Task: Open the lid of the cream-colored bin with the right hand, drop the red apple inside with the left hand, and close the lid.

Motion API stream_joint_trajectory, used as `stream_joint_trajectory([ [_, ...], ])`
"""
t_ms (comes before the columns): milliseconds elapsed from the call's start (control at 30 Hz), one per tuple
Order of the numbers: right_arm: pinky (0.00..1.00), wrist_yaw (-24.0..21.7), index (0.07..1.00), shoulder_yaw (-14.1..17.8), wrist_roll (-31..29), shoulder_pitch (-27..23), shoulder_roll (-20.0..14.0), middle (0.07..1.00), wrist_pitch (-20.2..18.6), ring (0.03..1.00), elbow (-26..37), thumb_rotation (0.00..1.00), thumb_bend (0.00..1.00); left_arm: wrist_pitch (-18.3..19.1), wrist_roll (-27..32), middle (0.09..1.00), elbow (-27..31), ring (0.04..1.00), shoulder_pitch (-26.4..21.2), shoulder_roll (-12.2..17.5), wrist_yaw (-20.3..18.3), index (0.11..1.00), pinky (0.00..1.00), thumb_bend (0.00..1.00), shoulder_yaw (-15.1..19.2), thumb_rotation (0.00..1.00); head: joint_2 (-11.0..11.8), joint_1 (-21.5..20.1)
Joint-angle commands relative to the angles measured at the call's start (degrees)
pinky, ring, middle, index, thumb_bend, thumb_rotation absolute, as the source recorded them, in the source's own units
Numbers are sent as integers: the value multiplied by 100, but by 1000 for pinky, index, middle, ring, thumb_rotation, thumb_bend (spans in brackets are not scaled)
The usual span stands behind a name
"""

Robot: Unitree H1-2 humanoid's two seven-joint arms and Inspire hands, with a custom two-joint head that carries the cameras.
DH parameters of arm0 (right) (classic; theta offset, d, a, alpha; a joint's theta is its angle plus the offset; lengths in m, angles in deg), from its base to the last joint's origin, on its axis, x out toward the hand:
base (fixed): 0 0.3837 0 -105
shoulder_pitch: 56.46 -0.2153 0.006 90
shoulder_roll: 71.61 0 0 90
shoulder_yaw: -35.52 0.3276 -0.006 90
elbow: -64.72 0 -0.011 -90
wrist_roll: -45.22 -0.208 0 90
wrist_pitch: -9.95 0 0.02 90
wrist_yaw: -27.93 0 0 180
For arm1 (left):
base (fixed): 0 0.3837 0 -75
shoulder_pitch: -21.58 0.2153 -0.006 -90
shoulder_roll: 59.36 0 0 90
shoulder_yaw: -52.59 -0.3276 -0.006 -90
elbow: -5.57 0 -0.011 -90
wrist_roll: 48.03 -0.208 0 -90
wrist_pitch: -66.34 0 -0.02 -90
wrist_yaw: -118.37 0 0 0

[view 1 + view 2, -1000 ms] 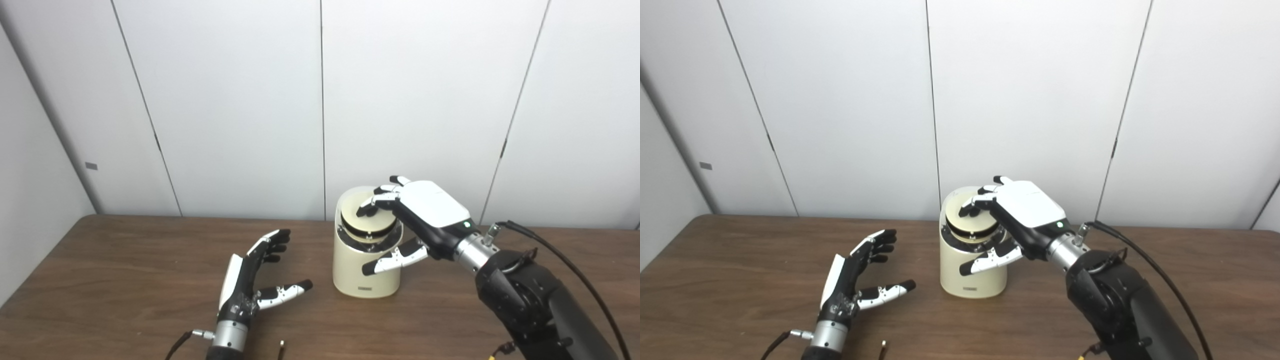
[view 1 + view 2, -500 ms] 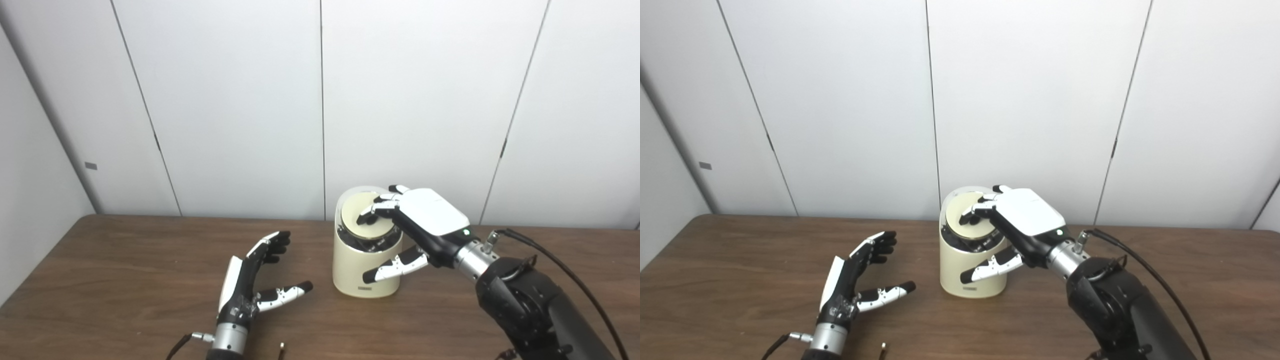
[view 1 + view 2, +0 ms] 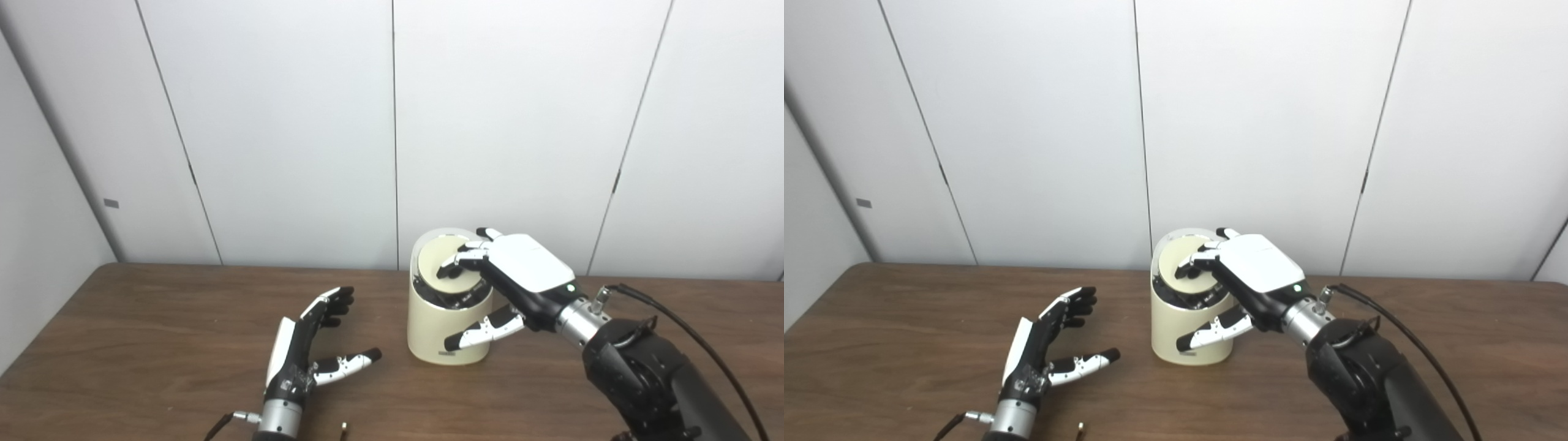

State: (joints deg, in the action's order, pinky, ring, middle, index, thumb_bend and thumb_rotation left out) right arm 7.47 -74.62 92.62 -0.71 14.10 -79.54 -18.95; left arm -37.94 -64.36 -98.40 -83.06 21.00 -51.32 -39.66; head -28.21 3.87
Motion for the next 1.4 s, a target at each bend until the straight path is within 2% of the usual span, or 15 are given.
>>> stream_joint_trajectory([
  [0, 960, -170, 721, -38, 41, -103, -99, 706, 4, 861, 105, 590, 691, -57, -56, 785, 187, 768, -101, 20, 9, 811, 737, 749, -5, 62, -4, 6],
  [200, 932, -454, 716, -143, 66, -130, -170, 688, -60, 857, 100, 547, 692, -11, -43, 784, 230, 766, -96, 15, -4, 810, 723, 753, -3, 70, -64, 18],
  [400, 909, -881, 710, -301, 131, -205, -282, 691, -191, 840, 117, 569, 698, 25, -40, 789, 260, 774, -92, 24, -17, 812, 738, 753, -8, 75, -88, 37],
  [567, 901, -1056, 705, -376, 204, -238, -308, 694, -295, 829, 156, 560, 725, 56, -105, 789, 282, 773, -88, 31, 5, 810, 731, 751, -19, 78, -82, 34],
  [800, 889, -953, 705, -298, 133, -231, -279, 690, -274, 825, 221, 584, 706, 37, -111, 794, 279, 774, -84, 34, -1, 812, 725, 742, -12, 70, -52, 58],
  [900, 883, -714, 701, -166, 74, -191, -218, 678, -245, 821, 269, 542, 715, 22, -47, 796, 256, 776, -84, 35, -29, 812, 734, 745, 3, 59, -28, 43],
  [1200, 923, -61, 718, 219, -9, -150, -104, 704, -192, 843, 342, 546, 675, -6, -50, 787, 199, 768, -96, 17, -19, 809, 732, 758, 25, 69, -8, 39],
  [1267, 925, 81, 762, 338, -45, -158, -98, 730, -188, 856, 353, 535, 652, -8, -55, 788, 191, 768, -99, 17, -24, 811, 729, 754, 24, 60, 15, 26],
  [1367, 847, 354, 871, 507, -114, -170, -61, 783, -100, 859, 244, 486, 658, -46, -42, 791, 153, 771, -107, 21, -31, 814, 730, 749, 25, 55, 20, 27],
])
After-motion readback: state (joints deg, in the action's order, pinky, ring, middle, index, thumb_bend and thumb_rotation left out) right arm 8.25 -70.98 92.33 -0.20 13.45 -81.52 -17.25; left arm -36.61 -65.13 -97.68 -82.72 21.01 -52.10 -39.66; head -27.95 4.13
